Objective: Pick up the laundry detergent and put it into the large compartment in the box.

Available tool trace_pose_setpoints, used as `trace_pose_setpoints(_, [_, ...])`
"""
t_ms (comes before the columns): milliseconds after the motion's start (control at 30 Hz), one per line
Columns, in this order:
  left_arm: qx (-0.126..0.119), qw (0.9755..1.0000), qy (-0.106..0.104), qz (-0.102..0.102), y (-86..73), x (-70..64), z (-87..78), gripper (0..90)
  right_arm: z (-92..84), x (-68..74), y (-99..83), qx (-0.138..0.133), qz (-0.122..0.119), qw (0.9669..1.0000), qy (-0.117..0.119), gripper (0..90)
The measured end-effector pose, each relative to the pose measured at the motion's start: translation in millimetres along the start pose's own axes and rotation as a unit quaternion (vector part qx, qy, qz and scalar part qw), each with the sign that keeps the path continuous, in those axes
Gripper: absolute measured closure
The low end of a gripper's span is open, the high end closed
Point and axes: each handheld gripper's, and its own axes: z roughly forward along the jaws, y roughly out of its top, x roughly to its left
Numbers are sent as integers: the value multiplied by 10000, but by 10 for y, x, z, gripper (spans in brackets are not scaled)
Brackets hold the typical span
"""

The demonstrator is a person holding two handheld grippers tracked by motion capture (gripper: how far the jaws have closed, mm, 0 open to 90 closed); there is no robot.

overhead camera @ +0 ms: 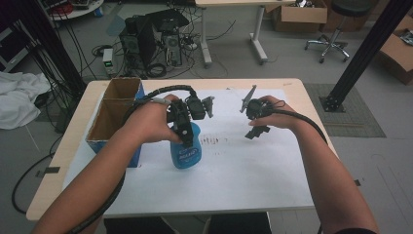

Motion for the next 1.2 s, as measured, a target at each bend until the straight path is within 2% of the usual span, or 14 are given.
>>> trace_pose_setpoints(67, [5,10000,7,-57,-8,5,-29,377,-3,10,5,-14,-13,10000,-8,161])
trace_pose_setpoints(100, [29,9998,26,-180,-23,11,-95,377,-7,14,7,-17,-23,10000,-3,161])
trace_pose_setpoints(300, [116,9982,58,-584,-64,44,-369,376,-42,31,5,-50,-35,10000,-22,161])
trace_pose_setpoints(433, [84,9958,16,-909,-92,88,-592,376,-50,40,4,-36,-42,10000,-26,161])
trace_pose_setpoints(467, [84,9958,16,-909,-92,88,-592,376,-50,40,4,-36,-42,10000,-26,161])
trace_pose_setpoints(500, [70,9946,-18,-1035,-103,110,-692,376,-54,53,14,-60,-52,10000,-14,161])
trace_pose_setpoints(700, [78,9908,-36,-1352,-114,175,-920,376,-44,89,46,-71,-108,9999,-10,161])
trace_pose_setpoints(800, [72,9896,-24,-1439,-121,202,-989,376,-42,94,49,-60,-119,9999,-9,161])
trace_pose_setpoints(900, [24,9857,-46,-1685,-159,284,-1132,377,-55,96,48,-79,-130,9999,-8,161])
trace_pose_setpoints(1033, [-8,9786,-96,-2058,-227,391,-1262,376,-76,95,46,-117,-119,9999,-14,161])
trace_pose_setpoints(1067, [-8,9786,-96,-2058,-227,391,-1262,376,-76,95,46,-117,-119,9999,-14,161])
trace_pose_setpoints(1100, [38,9754,-81,-2204,-261,442,-1318,377,-80,99,44,-112,-107,9999,-13,161])
trace_pose_setpoints(1200, [45,9698,-49,-2438,-309,506,-1401,377,-80,100,45,-107,-136,9999,-4,161])
